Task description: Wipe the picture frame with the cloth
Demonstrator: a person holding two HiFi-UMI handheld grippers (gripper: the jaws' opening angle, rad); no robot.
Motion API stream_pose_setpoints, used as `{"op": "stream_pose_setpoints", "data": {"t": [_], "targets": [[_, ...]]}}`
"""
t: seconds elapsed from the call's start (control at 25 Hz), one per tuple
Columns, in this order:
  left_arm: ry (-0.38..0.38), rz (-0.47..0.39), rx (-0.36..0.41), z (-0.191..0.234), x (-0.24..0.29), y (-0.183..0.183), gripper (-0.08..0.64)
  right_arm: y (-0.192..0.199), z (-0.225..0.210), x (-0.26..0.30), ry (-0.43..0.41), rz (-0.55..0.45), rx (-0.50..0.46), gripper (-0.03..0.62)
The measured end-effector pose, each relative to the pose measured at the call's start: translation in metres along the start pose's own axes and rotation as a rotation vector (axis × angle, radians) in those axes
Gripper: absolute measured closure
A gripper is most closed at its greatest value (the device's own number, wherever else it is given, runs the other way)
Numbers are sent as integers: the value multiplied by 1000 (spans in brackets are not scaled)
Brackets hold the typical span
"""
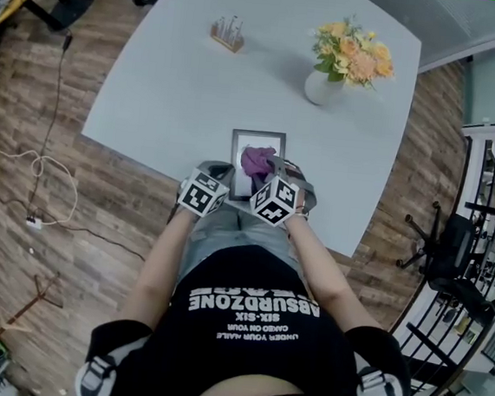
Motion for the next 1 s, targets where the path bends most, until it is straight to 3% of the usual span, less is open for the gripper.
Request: {"op": "stream_pose_setpoints", "data": {"t": [0.4,1.0], "targets": [[4,3,0,1,-1,0,554,-17,-25,17,53,-32,17,460],[-11,-2,17,0,-1,0,554,-23,-36,16,46,-22,-11,457]]}}
Point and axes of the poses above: the fingertips, and each gripper's own axes: x forward along the fingers, z to its left, y out of its underside, the point moved 7 cm from there along -x, backward along the fingers, and after that the axes turned 9 degrees about x, right-handed, at the moved point
